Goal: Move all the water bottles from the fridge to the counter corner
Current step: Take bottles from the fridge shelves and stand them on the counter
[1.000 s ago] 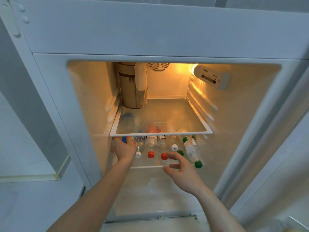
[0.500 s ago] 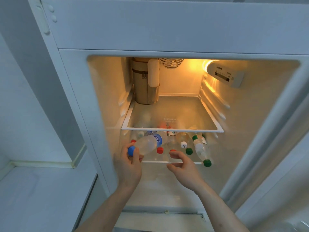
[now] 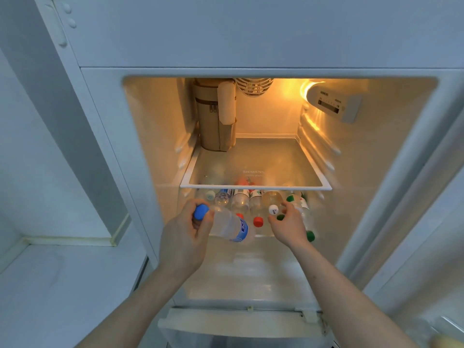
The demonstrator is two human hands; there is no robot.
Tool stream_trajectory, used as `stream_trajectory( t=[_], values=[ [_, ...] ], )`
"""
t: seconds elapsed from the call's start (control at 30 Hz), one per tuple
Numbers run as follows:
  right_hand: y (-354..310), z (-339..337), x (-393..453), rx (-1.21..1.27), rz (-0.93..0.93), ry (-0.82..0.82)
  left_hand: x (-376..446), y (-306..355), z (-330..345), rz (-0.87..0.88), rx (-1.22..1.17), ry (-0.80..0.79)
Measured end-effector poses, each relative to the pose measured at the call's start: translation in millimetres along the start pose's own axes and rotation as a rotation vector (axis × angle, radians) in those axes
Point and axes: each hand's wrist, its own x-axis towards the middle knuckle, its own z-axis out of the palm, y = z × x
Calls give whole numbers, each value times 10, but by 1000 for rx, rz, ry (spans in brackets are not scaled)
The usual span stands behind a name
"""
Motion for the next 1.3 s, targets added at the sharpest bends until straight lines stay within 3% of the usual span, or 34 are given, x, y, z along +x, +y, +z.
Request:
stream_trajectory(
  t=[0.1,0.2,0.27,0.4,0.6,0.8,1.0,1.17,1.3],
  values=[
    [28,62,90,-77,13,66,27,46,-62,57,155,-29],
    [32,63,154,-106,-12,291,22,76,-88,81,224,-85],
    [71,37,246,-131,42,357,13,73,-96,87,251,-117],
    [165,-2,423,-71,239,230,-32,40,-88,82,293,-160],
    [143,-81,516,-16,257,242,-53,44,-97,78,294,-178],
    [-71,-171,294,458,371,351,-53,79,-78,69,291,-164],
    [-49,-211,-316,688,459,365,-161,190,-30,73,284,-173],
    [-46,-296,-998,794,396,267,-360,225,-74,33,280,-172],
    [-17,-489,-1437,558,180,242,-560,244,-203,-9,272,-147]
  ],
)
